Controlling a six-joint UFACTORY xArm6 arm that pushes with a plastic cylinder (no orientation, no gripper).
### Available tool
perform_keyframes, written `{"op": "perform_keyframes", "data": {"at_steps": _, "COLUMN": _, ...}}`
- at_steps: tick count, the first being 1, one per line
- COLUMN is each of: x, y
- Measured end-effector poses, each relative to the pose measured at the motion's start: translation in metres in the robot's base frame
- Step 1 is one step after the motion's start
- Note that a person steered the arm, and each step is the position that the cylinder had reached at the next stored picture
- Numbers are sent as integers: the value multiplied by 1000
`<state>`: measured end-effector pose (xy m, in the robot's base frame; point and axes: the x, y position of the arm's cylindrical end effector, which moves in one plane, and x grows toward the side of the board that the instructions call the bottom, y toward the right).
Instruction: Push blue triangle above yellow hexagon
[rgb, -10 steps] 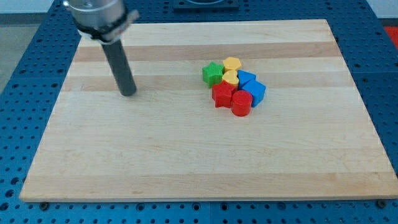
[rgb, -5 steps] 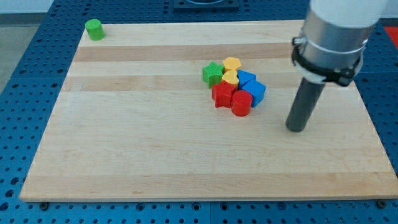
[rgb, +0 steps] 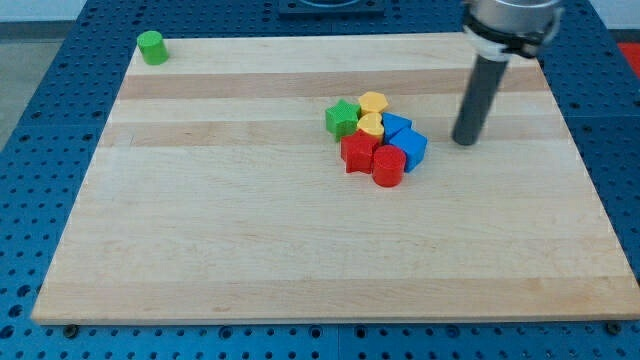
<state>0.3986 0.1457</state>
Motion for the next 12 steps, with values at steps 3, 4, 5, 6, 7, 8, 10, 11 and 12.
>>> {"op": "perform_keyframes", "data": {"at_steps": 3, "x": 28, "y": -94}}
{"op": "perform_keyframes", "data": {"at_steps": 4, "x": 9, "y": -80}}
{"op": "perform_keyframes", "data": {"at_steps": 5, "x": 1, "y": -31}}
{"op": "perform_keyframes", "data": {"at_steps": 6, "x": -11, "y": 10}}
{"op": "perform_keyframes", "data": {"at_steps": 7, "x": -51, "y": -13}}
{"op": "perform_keyframes", "data": {"at_steps": 8, "x": -63, "y": -54}}
{"op": "perform_keyframes", "data": {"at_steps": 10, "x": -34, "y": -64}}
{"op": "perform_keyframes", "data": {"at_steps": 11, "x": -56, "y": -79}}
{"op": "perform_keyframes", "data": {"at_steps": 12, "x": -72, "y": -119}}
